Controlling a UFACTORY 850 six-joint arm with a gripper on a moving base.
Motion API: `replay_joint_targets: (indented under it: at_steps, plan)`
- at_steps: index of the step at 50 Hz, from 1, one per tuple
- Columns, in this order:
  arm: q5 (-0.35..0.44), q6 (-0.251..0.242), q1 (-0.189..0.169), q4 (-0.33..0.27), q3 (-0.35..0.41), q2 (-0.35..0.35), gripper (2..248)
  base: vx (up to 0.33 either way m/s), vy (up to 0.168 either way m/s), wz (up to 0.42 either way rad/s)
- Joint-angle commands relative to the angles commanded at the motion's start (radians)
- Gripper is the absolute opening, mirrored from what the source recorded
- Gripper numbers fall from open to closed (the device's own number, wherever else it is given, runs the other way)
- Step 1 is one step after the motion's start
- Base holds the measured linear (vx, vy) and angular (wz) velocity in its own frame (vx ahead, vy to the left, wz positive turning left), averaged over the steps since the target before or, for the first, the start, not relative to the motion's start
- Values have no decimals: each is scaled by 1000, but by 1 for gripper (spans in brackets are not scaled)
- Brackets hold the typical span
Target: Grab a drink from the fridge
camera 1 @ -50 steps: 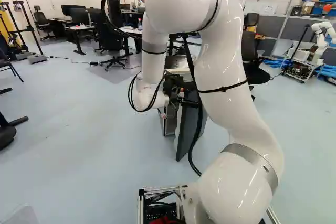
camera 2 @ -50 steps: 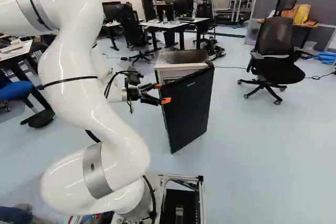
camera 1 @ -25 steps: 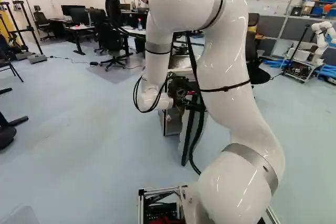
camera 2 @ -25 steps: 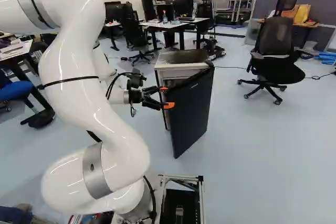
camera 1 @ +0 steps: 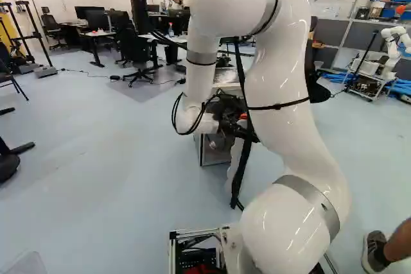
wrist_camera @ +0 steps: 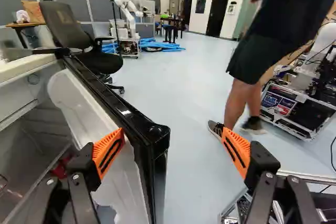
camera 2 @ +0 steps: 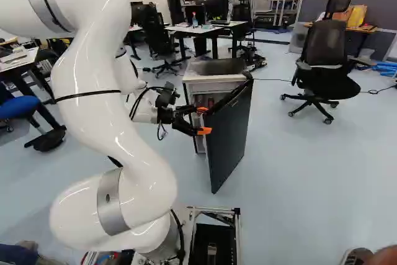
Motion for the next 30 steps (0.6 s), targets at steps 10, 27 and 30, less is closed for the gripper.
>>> replay_joint_targets:
  at_steps: [10, 27, 30]
  plan:
    - [5, 0, -39, 34, -4, -1, 247, 0, 0, 0]
    - [10, 0, -124, 86, -28, -8, 247, 0, 0, 0]
    - [10, 0, -141, 92, -35, -10, 247, 0, 0, 0]
